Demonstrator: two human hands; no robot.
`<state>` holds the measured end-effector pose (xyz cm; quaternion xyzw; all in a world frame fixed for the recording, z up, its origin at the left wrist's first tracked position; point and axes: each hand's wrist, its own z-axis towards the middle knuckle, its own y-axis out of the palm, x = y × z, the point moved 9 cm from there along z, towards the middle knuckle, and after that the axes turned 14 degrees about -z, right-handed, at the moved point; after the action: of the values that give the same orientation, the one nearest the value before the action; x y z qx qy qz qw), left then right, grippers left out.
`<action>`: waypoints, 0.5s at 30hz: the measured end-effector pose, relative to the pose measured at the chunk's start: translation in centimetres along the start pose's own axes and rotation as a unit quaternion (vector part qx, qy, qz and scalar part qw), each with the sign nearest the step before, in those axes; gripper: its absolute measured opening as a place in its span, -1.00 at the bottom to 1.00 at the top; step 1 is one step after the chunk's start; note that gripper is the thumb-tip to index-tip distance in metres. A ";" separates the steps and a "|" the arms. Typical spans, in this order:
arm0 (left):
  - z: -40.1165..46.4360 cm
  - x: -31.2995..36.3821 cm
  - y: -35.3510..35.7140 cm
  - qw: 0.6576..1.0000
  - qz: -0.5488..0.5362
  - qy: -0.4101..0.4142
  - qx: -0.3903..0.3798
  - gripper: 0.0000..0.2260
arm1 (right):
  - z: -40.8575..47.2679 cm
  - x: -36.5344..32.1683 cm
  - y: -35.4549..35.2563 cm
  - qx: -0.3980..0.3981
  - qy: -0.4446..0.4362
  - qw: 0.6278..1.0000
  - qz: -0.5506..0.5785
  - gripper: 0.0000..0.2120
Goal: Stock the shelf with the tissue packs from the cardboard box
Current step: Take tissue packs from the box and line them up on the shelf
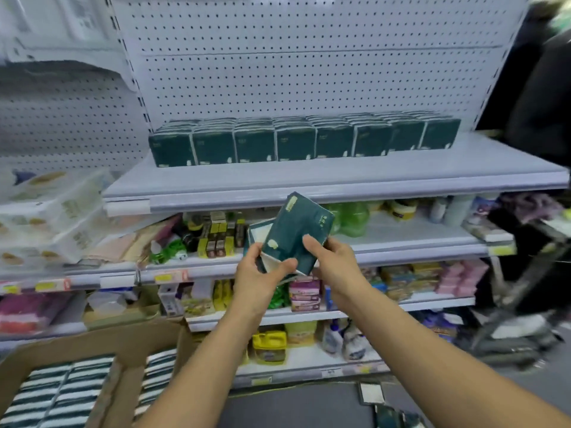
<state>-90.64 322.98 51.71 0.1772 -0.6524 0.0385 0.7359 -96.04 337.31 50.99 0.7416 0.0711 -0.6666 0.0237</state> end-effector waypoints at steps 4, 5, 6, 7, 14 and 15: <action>1.1 1.3 5.5 0.999 -0.010 0.044 0.012 -0.71 | 1.7 -2.7 -8.3 0.078 -0.034 0.996 0.014 -0.84; 1.5 1.5 6.5 0.998 0.002 0.053 0.014 -0.68 | 2.1 -3.4 -10.1 0.089 -0.040 0.995 0.014 -0.84; 2.0 1.6 7.3 0.998 0.016 0.062 0.016 -0.69 | 2.4 -4.1 -11.7 0.098 -0.048 0.994 0.005 -0.84; 2.6 1.7 7.9 0.997 0.034 0.072 0.016 -0.74 | 2.7 -4.8 -13.2 0.105 -0.058 0.993 -0.010 -0.84; 8.9 3.0 13.1 0.988 0.116 0.091 -0.044 -0.61 | 7.0 -9.0 -20.8 0.129 -0.095 0.973 -0.165 -0.79; 10.0 3.3 14.0 0.987 0.119 0.092 -0.054 -0.56 | 8.2 -9.4 -21.7 0.131 -0.096 0.968 -0.191 -0.77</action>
<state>-103.60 332.34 58.73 0.0538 -0.5998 0.1067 0.7912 -108.05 357.01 60.73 0.6438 0.1215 -0.7300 -0.1946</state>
